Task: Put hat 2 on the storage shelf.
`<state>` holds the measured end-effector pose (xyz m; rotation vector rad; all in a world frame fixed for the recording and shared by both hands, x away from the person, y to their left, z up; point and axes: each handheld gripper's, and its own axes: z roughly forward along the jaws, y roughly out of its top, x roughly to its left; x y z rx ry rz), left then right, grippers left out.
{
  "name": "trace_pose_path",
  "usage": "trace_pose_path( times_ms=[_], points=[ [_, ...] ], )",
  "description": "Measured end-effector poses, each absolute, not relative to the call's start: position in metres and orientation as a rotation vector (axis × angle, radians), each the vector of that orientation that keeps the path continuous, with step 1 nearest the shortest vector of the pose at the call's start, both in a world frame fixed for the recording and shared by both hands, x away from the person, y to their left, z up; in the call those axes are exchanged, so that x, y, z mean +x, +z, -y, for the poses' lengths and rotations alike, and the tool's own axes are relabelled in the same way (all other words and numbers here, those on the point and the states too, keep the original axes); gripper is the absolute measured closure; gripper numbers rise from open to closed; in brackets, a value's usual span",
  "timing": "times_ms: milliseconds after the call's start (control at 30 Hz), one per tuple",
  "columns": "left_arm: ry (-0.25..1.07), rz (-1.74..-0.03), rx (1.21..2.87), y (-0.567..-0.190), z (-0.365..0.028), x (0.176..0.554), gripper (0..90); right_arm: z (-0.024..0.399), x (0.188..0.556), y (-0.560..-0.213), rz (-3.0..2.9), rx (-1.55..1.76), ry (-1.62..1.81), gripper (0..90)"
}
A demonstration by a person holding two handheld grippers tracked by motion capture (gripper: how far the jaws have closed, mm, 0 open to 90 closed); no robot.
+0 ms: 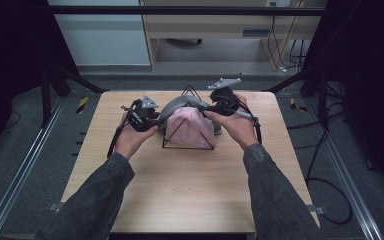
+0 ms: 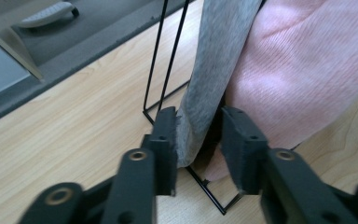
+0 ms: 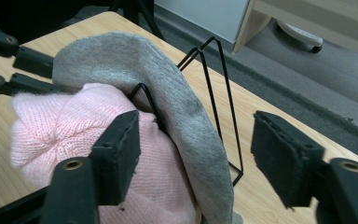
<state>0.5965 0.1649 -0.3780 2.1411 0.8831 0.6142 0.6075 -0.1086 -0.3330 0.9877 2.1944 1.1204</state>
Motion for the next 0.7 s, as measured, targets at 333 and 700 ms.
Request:
trace_pose_path(
  times_ms=[333,700],
  points=[
    [0.591,-0.886,2.115,-0.374,-0.162,0.594,26.9,0.111,0.603,-0.333,-2.168,1.013,1.122,21.2],
    [0.585,-0.890,2.106,-0.367,-0.167,0.585,11.8,0.115,0.599,-0.331,-2.151,1.044,1.121,15.3]
  ],
)
